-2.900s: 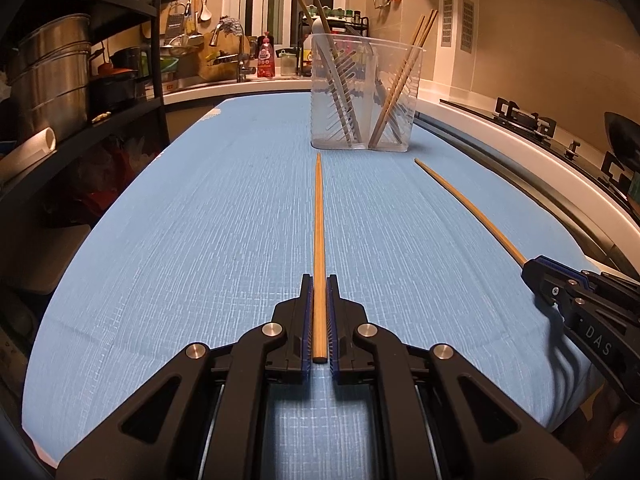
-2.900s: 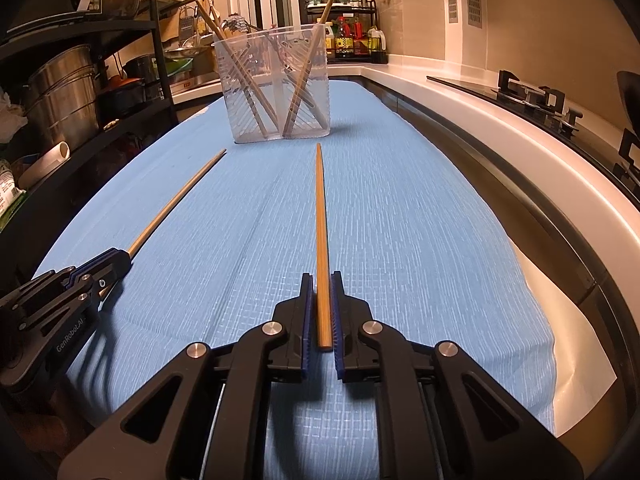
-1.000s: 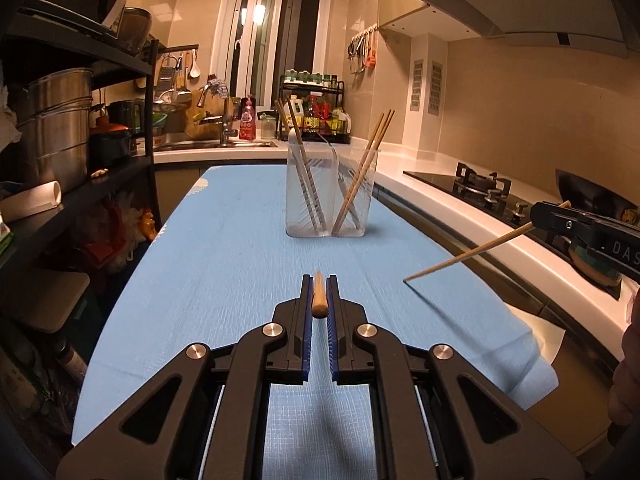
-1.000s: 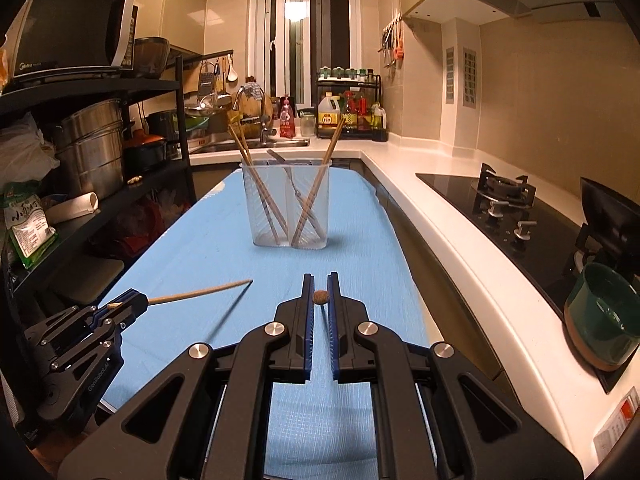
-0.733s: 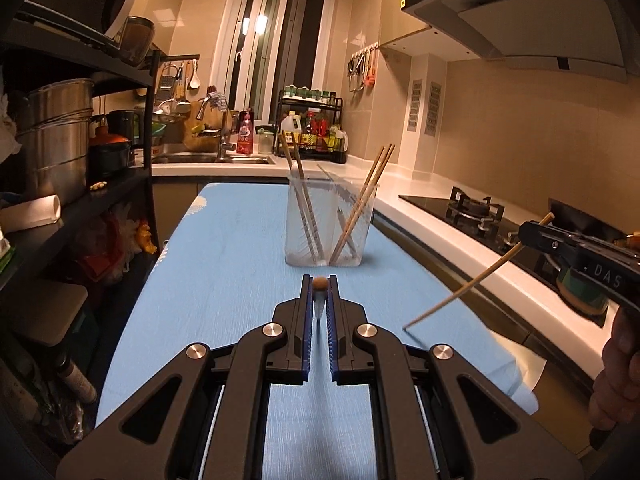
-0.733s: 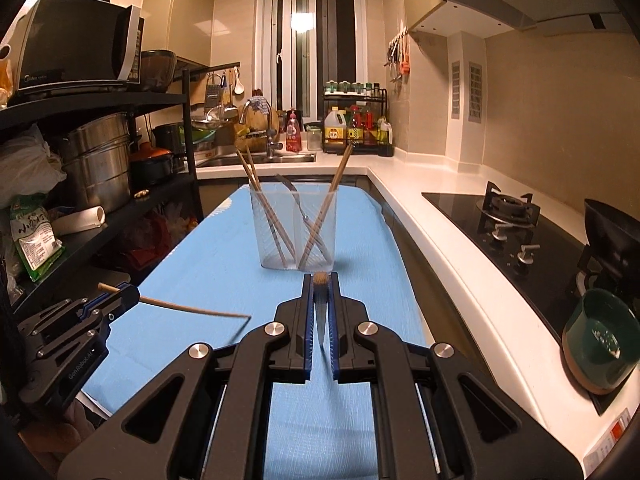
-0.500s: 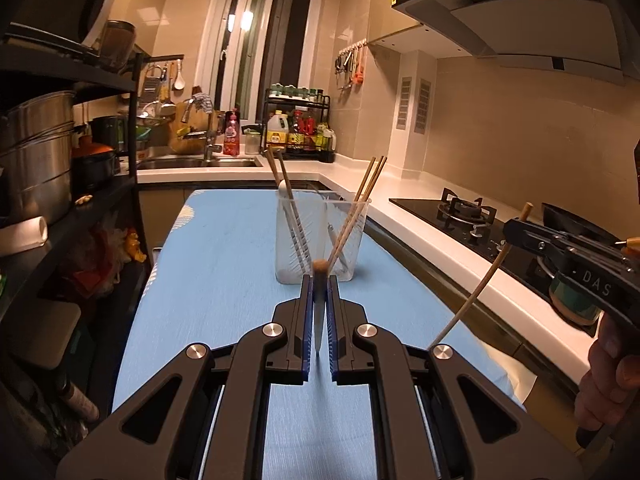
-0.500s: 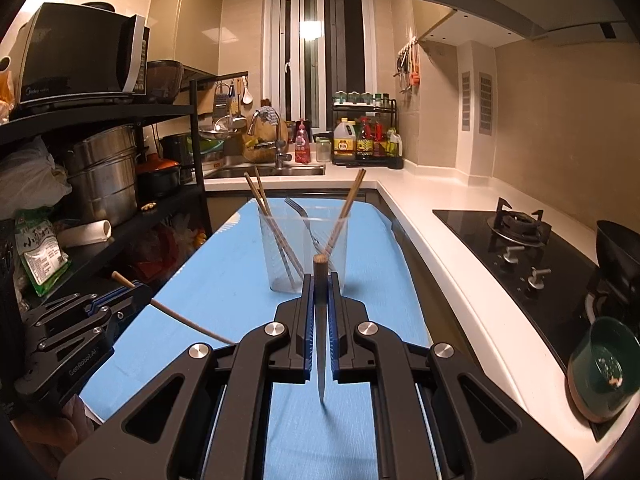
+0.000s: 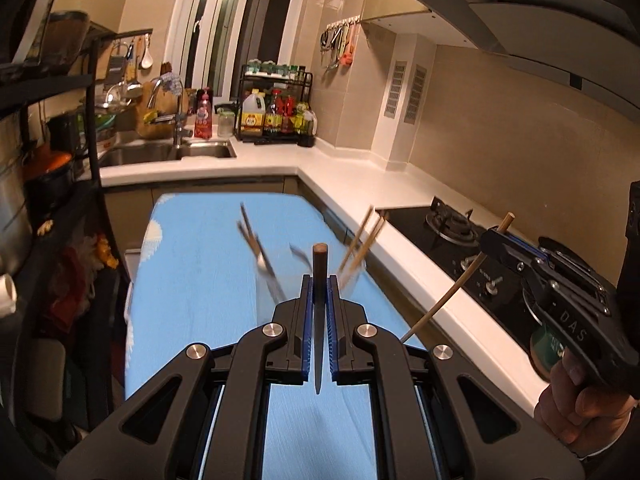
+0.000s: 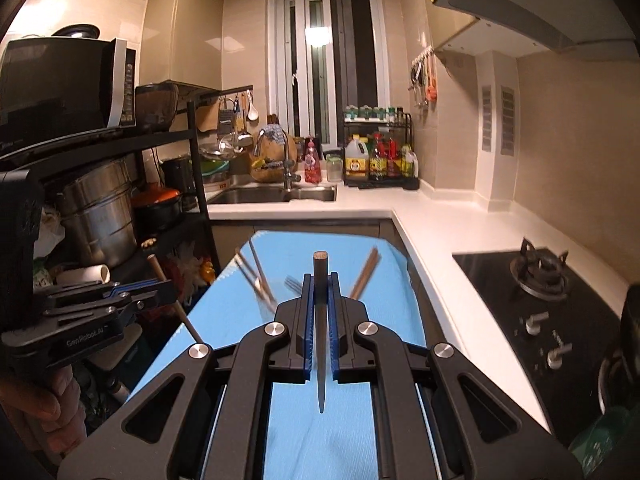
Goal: Organize utensils
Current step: 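Open both tools to release the chopsticks into the holder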
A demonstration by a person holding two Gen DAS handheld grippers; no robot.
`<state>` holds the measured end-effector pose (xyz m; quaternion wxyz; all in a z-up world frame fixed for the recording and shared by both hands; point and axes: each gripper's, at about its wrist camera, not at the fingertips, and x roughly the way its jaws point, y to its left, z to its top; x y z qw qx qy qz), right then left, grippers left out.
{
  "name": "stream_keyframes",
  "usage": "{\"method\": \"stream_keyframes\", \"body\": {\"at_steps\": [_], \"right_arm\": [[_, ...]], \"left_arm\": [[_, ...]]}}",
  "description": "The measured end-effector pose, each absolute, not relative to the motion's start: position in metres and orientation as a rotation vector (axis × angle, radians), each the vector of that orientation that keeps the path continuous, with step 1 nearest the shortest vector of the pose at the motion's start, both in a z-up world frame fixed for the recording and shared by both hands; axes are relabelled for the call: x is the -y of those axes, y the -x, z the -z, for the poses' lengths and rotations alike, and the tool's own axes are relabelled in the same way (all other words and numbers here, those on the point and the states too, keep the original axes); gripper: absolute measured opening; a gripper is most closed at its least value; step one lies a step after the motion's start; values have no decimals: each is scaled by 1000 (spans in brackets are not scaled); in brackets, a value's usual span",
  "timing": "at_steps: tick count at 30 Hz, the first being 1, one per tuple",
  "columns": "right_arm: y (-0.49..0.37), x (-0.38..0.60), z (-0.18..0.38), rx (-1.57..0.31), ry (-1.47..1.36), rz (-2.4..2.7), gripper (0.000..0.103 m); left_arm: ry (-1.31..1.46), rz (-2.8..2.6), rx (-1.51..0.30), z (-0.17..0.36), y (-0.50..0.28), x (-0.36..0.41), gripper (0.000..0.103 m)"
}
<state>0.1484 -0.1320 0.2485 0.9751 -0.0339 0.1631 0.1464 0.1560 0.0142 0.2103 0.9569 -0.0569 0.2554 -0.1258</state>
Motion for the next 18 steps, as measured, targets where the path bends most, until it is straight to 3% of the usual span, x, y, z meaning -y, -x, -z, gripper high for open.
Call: {"method": "stream_keyframes", "body": {"at_steps": [9,18], "right_arm": [[-201,107,-296,-236,87,-316,7],[-254,98,-258,-302,118,-292,7]], "left_arm": [[90,264,-393,-283,-219,-12,7],[77,246,-494,-241,-267,-7,6]]}}
